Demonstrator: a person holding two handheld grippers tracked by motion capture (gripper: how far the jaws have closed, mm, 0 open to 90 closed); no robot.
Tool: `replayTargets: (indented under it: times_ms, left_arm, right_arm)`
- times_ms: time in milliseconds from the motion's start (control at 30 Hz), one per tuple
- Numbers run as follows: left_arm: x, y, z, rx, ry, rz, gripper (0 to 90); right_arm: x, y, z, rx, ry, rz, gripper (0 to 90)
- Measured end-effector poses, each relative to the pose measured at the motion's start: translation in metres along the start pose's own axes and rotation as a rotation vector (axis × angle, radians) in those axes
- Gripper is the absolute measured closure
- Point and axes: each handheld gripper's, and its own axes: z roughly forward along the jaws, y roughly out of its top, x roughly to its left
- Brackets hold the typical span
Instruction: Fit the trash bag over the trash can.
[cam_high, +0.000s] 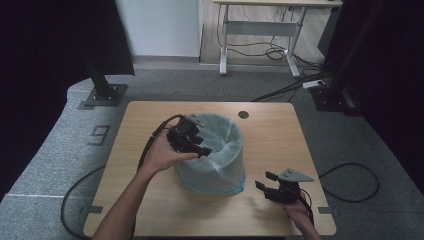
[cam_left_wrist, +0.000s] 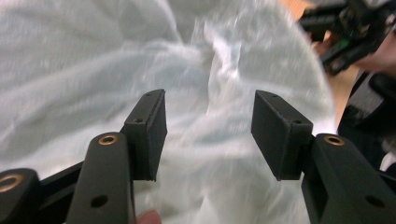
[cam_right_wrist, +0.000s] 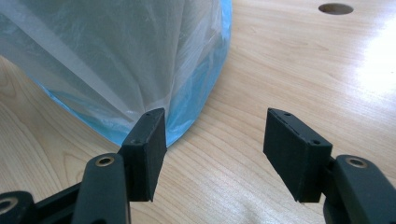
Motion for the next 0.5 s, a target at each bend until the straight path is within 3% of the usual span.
replayTargets:
  times_ms: [200, 333, 500]
  left_arm:
    - [0.005, -0.003, 0.014, 0.109, -0.003, -0.005, 45.2]
    - [0.006, -0.002, 0.024, 0.155, 0.002, -0.006, 45.0]
    - [0.009, -0.004, 0.02, 0.135, -0.012, -0.021, 44.6]
  right_arm:
    - [0.002, 0.0, 0.002, 0.007, 0.008, 0.0, 38.3]
    - [0.001, 0.0, 0.001, 0.003, 0.005, 0.002, 38.3]
    - [-0.002, 0.0, -0.002, -0.006, -0.001, 0.009, 38.3]
